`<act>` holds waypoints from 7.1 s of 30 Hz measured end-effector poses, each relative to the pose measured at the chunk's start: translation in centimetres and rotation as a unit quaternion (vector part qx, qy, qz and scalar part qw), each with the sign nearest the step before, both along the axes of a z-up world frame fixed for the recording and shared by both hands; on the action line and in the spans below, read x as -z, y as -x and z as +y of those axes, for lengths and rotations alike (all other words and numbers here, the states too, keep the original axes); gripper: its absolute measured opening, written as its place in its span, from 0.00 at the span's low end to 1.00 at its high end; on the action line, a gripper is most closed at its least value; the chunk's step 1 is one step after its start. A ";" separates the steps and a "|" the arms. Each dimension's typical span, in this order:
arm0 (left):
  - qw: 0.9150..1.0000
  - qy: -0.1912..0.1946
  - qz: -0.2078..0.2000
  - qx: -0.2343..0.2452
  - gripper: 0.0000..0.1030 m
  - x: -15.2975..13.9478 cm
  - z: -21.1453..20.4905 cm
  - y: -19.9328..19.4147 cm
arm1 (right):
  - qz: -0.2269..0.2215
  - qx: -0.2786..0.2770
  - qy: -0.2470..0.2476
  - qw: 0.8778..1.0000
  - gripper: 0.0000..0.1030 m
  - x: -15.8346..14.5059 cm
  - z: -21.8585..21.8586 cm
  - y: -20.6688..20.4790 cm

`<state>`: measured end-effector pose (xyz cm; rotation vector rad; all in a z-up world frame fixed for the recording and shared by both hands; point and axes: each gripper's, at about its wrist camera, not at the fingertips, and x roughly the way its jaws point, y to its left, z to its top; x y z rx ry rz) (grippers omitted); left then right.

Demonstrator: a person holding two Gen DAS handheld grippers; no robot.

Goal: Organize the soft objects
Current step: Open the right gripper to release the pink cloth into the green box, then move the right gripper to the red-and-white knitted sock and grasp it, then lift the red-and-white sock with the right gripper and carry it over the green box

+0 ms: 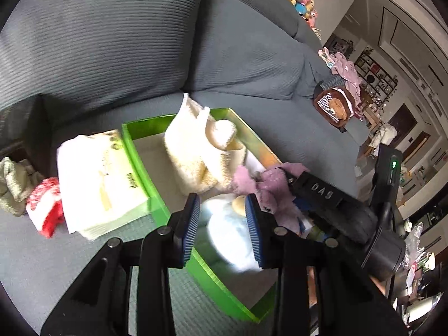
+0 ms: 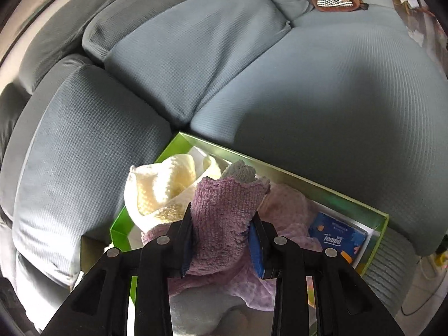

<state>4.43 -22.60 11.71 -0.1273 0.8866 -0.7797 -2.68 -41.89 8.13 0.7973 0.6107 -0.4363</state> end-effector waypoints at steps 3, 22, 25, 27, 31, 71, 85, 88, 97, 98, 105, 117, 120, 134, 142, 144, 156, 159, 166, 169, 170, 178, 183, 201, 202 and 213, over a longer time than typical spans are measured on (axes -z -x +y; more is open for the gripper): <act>0.999 -0.018 -0.009 -0.028 0.55 -0.3 2.2 0.7 | 0.018 0.006 0.025 1.000 0.38 -1.0 0.8 0.3; 0.949 -0.045 -0.022 -0.312 0.98 1.3 24.3 6.9 | -0.006 -0.036 0.190 0.981 0.85 -8.0 10.8 0.4; 0.951 -0.021 0.032 -0.307 0.98 3.9 26.3 6.1 | -0.023 -0.082 0.192 0.978 0.85 -8.3 13.2 -0.5; 0.942 -0.031 0.046 -0.332 0.97 4.5 27.4 5.6 | -0.054 -0.127 0.172 0.975 0.85 -8.2 14.9 -1.3; 0.932 -0.042 0.042 -0.357 0.97 4.6 29.0 5.1 | -0.069 -0.225 0.139 0.962 0.85 -7.3 18.8 -3.6; 0.915 -0.069 0.071 -0.391 0.97 6.5 32.0 4.6 | 0.110 -0.387 0.194 0.895 0.38 3.2 33.2 -9.7; 0.909 -0.054 0.103 -0.401 0.97 7.1 33.5 4.6 | 0.162 -0.555 0.138 0.804 0.45 3.5 35.8 -6.3; 0.914 -0.047 0.109 -0.387 0.97 7.3 33.2 4.4 | 0.144 -0.535 0.140 0.821 0.67 2.6 34.2 -6.0; 0.930 -0.038 0.143 -0.338 0.92 8.4 31.4 3.6 | 0.107 -0.479 0.077 0.868 0.75 1.5 29.6 -7.3; 0.932 -0.033 0.147 -0.330 0.90 8.5 31.2 3.6 | 0.109 -0.481 0.062 0.868 0.75 1.6 29.4 -7.5; 0.946 -0.005 0.176 -0.272 0.69 9.6 28.7 3.3 | 0.108 -0.505 -0.030 0.856 0.75 3.2 30.1 -8.4; 0.955 0.015 0.208 -0.209 0.42 11.3 25.9 2.6 | 0.152 -0.510 -0.069 0.844 0.54 6.3 31.1 -9.2; 0.956 0.030 0.210 -0.204 0.38 11.5 25.6 2.1 | 0.164 -0.516 -0.065 0.838 0.53 7.2 31.8 -9.3; 0.971 0.086 0.109 -0.194 0.36 6.8 26.4 4.4 | 0.081 -0.526 -0.046 0.845 0.51 3.2 33.4 -7.6; 0.975 0.122 0.040 -0.183 0.36 4.3 27.6 6.5 | -0.007 -0.518 0.000 0.855 0.52 -1.3 32.8 -5.5; 0.975 0.121 0.032 -0.186 0.36 4.1 26.7 6.3 | -0.020 -0.516 0.007 0.856 0.52 -1.8 32.8 -5.2; 0.973 0.133 -0.016 -0.187 0.36 2.9 26.7 7.2 | -0.060 -0.500 0.038 0.863 0.52 -3.7 33.6 -3.8; 0.973 0.136 -0.023 -0.186 0.36 2.6 26.7 7.4 | -0.068 -0.498 0.042 0.863 0.52 -4.0 33.5 -3.5; 0.972 0.145 -0.034 -0.182 0.35 2.3 26.6 7.6 | -0.080 -0.492 0.060 0.865 0.52 -4.6 33.6 -3.0; 0.972 0.145 -0.034 -0.183 0.35 2.2 26.5 7.6 | -0.077 -0.487 0.072 0.867 0.52 -4.8 33.6 -2.8; 0.972 0.144 -0.036 -0.184 0.35 2.2 26.5 7.6 | -0.075 -0.483 0.077 0.869 0.52 -4.8 33.6 -2.7; 0.971 0.154 -0.051 -0.177 0.35 1.6 26.3 8.0 | -0.084 -0.479 0.091 0.869 0.52 -5.6 33.5 -2.0; 0.971 0.158 -0.064 -0.168 0.35 1.0 25.8 8.3 | -0.089 -0.476 0.102 0.869 0.52 -6.4 33.1 -1.4; 0.984 0.114 -0.105 -0.093 0.35 -2.9 17.5 7.5 | -0.143 -0.429 0.121 0.884 0.52 -9.6 25.9 0.6; 0.985 0.102 -0.108 -0.084 0.35 -3.2 16.3 7.3 | -0.144 -0.422 0.115 0.888 0.52 -9.6 24.9 0.6; 0.993 0.048 -0.111 0.015 0.36 -3.1 4.5 5.1 | -0.178 -0.308 0.025 0.934 0.52 -7.6 11.9 1.8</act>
